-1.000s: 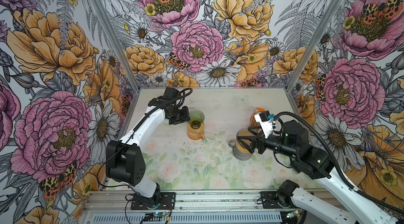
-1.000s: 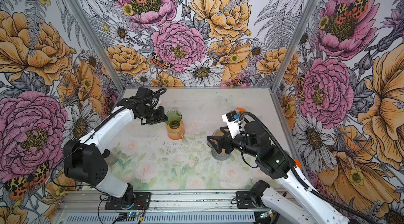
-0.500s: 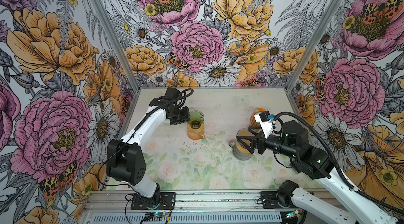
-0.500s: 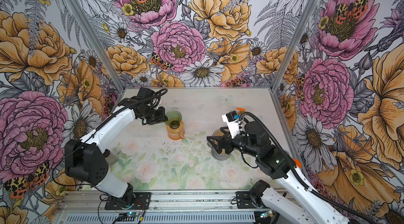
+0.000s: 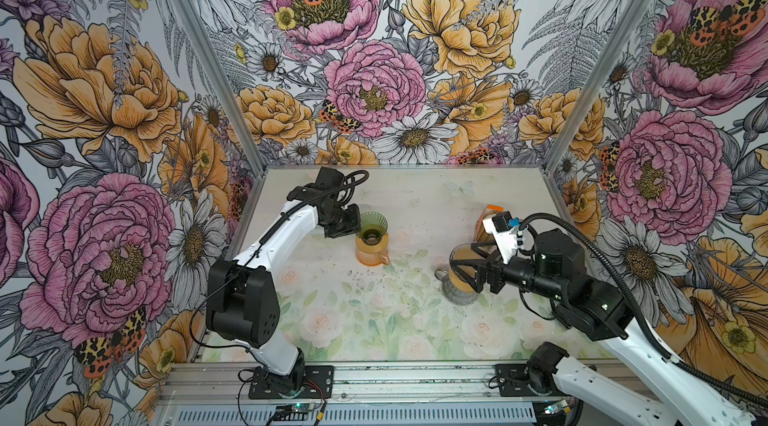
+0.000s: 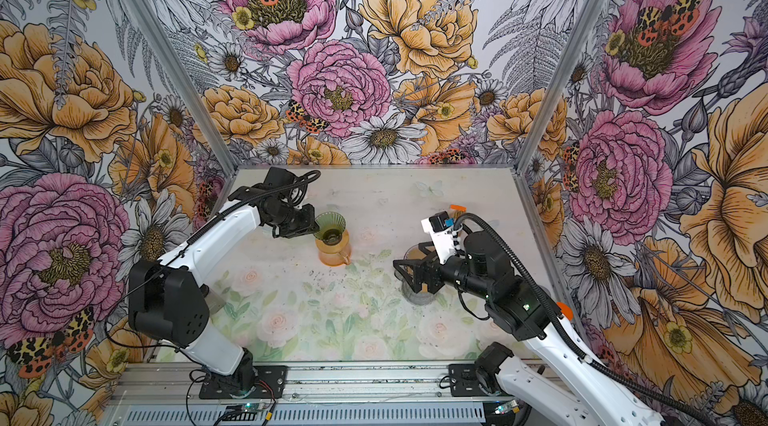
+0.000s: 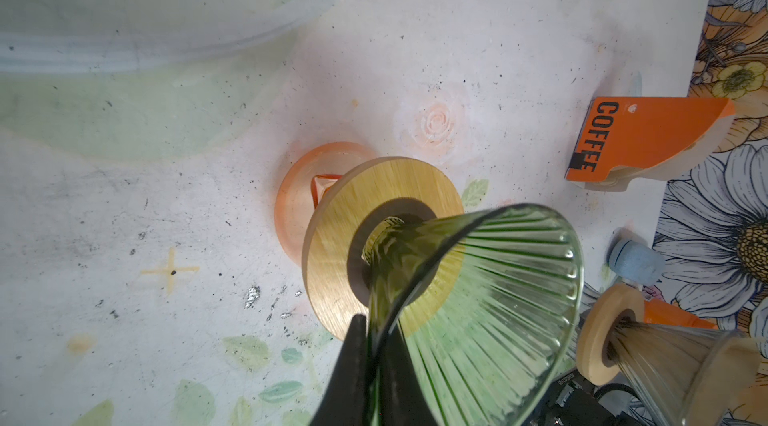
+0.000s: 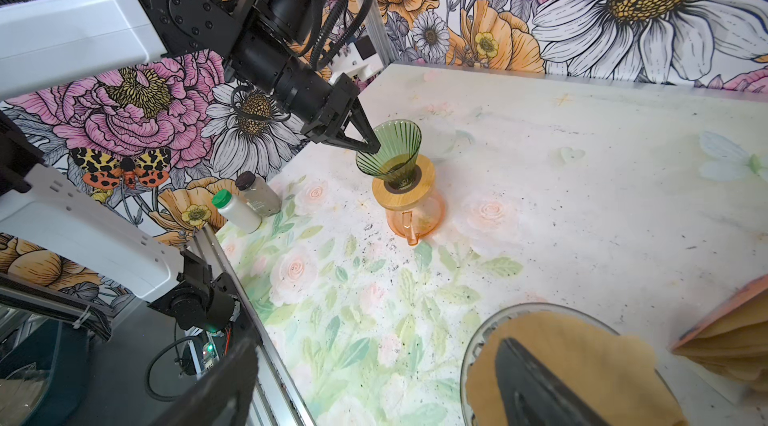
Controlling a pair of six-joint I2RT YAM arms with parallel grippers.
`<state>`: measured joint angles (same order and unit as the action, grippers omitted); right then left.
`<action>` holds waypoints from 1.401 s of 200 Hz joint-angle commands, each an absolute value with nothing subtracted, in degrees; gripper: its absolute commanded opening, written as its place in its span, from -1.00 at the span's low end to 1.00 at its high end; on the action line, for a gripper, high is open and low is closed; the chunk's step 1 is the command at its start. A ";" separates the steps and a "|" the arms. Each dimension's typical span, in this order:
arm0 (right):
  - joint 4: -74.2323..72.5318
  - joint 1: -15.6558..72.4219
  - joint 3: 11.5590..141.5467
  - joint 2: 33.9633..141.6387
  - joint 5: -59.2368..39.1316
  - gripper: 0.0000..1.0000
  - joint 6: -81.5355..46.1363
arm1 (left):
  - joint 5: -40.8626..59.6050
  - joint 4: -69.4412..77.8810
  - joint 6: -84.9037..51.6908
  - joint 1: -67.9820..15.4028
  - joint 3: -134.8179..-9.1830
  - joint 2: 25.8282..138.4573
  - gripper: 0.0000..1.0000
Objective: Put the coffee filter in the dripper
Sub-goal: 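Lower the green dripper's base into the bamboo ring's hole with the left gripper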
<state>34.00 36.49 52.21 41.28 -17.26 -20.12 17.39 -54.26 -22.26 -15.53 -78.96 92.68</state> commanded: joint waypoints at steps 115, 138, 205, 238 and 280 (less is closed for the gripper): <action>33.40 36.17 51.57 40.97 -17.57 0.83 -20.63 | 16.10 -54.05 -20.98 -16.08 -80.51 93.75 -0.80; 33.40 36.18 51.51 41.04 -17.41 0.82 -20.60 | 16.10 -54.08 -21.06 -16.18 -80.61 93.83 -0.80; 33.40 36.12 51.63 41.22 -17.40 0.83 -20.36 | 16.08 -54.13 -21.14 -16.45 -80.90 94.30 -0.73; 33.40 36.15 51.56 41.27 -17.38 0.82 -20.34 | 16.01 -54.05 -21.09 -16.49 -80.84 94.29 -0.67; 33.40 36.13 51.55 41.56 -17.40 0.83 -20.23 | 16.28 -54.06 -21.21 -16.44 -81.22 94.10 -0.59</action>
<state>33.98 36.38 51.90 41.32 -17.26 -20.10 17.17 -54.22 -22.06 -16.03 -79.61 93.86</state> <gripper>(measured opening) 0.913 0.198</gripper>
